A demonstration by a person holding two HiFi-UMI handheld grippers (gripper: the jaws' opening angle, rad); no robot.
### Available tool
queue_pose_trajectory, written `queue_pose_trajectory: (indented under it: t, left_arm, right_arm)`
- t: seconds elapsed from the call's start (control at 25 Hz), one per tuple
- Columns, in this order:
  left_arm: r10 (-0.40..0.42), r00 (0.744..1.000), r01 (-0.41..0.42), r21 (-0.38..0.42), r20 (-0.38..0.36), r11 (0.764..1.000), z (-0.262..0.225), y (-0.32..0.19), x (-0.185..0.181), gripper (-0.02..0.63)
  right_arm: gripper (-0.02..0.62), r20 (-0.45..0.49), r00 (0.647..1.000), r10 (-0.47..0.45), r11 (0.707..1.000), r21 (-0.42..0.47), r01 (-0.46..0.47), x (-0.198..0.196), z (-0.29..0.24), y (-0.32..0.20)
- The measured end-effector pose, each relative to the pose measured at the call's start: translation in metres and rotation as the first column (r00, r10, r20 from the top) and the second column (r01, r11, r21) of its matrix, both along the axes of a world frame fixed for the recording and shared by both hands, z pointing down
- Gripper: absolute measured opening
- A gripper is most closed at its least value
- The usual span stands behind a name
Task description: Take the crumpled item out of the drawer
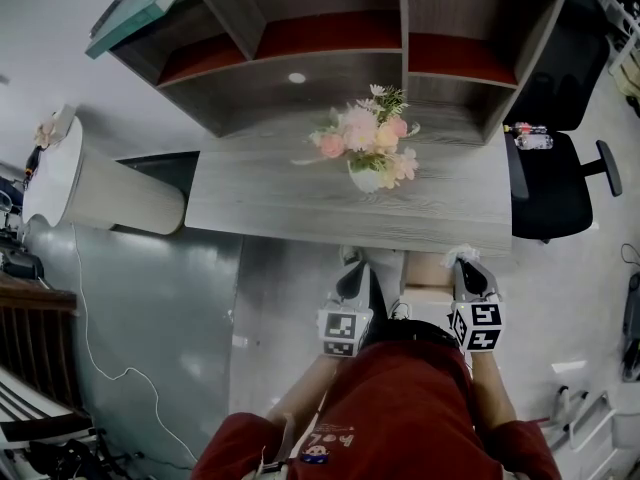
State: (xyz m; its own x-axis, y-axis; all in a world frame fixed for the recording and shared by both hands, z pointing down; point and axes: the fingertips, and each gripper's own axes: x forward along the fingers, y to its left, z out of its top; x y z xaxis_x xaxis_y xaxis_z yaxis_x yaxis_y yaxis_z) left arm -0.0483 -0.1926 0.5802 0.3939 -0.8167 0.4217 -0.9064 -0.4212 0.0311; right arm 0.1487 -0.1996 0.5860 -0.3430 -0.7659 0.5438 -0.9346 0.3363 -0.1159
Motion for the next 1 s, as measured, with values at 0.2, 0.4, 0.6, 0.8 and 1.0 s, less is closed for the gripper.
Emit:
queue_pose_trajectory:
  t: [0.2, 0.4, 0.6, 0.8, 1.0]
  left_arm:
    - [-0.004, 1.0, 0.004, 0.003, -0.001, 1.0, 0.0002, 0.0, -0.002, -0.002]
    - [0.001, 1.0, -0.001, 0.003, 0.001, 1.0, -0.0011, -0.0002, -0.0017, -0.002]
    - [0.006, 1.0, -0.006, 0.005, -0.002, 1.0, -0.0016, -0.0008, -0.001, -0.002]
    - [0.005, 1.0, -0.005, 0.002, -0.005, 1.0, -0.0003, 0.0005, -0.0012, -0.002]
    - [0.008, 1.0, -0.008, 0.002, -0.002, 1.0, 0.0001, 0.0022, 0.0001, -0.002]
  right_arm:
    - [0.009, -0.001, 1.0, 0.001, 1.0, 0.006, -0.001, -0.0018, 0.0003, -0.0011]
    - [0.009, -0.002, 1.0, -0.002, 1.0, 0.007, 0.002, -0.0042, -0.0004, -0.0017]
    - [0.009, -0.016, 1.0, -0.012, 1.0, 0.003, 0.012, -0.0063, 0.0007, -0.001]
    - [0.009, -0.014, 1.0, -0.012, 1.0, 0.005, 0.013, -0.007, 0.0005, -0.0008]
    - [0.009, -0.012, 1.0, -0.015, 1.0, 0.006, 0.015, -0.0074, 0.0008, 0.0011]
